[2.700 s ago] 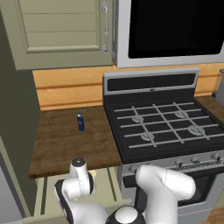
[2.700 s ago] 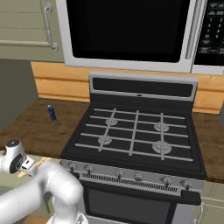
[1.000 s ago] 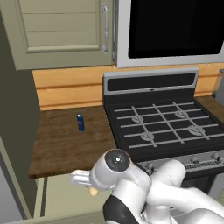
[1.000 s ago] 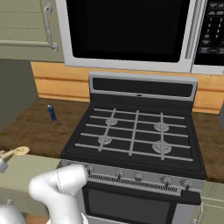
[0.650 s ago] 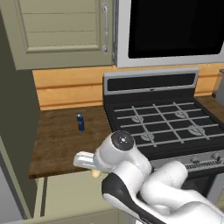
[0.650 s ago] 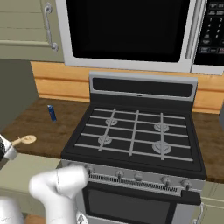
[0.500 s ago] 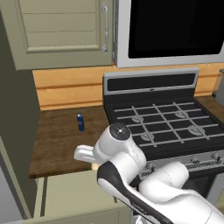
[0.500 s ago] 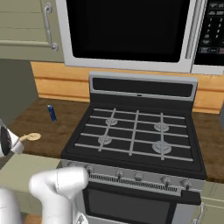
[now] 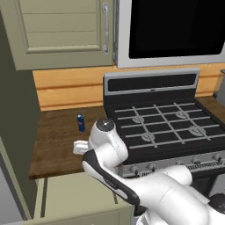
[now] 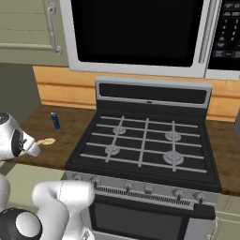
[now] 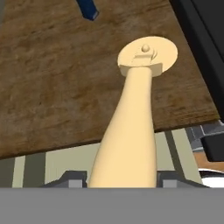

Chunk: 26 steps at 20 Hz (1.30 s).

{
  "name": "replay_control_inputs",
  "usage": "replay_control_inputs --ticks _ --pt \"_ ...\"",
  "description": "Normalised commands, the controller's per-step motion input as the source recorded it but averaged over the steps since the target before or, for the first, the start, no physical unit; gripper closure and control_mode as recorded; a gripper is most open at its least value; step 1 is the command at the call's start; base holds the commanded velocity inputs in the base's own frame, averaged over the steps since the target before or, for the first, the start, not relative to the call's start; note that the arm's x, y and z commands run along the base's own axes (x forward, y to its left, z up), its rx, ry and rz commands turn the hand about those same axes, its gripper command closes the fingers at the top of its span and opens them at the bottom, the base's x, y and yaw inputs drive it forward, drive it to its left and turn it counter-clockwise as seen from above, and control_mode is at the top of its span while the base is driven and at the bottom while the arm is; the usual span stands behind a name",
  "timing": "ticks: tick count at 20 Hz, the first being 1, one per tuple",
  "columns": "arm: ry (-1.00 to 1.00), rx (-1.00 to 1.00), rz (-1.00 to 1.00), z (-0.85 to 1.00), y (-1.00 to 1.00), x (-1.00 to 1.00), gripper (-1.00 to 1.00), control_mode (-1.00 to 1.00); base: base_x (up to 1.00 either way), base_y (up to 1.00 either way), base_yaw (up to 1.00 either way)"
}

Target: Pick the pizza cutter from the drawer and place it on the counter.

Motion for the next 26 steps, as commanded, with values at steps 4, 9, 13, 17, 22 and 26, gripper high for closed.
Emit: replay_control_inputs --ticks 4,9,13,17,22,26 --pt "0.02 -0.1 0.0 -0.53 0.01 0.68 1.0 -1.0 0.0 0.0 0.0" --pt "0.0 -0.07 0.0 -0.66 0.01 0.55 1.0 -1.0 0.0 0.0 0.0" --pt "-0.06 -0.02 0.0 -0.6 0.0 0.31 -1.0 -1.0 0.0 0.0 0.0" --pt "-0.05 0.01 0.0 0.0 -0.04 0.01 -1.0 -1.0 0.0 0.0 0.0" --pt "-0.14 0.03 0.03 0.28 -0.07 -0.2 -1.0 -1.0 0.0 0.0 0.0" --pt "-0.16 0.0 0.01 0.65 0.0 -0.29 -1.0 -1.0 0.0 0.0 0.0"
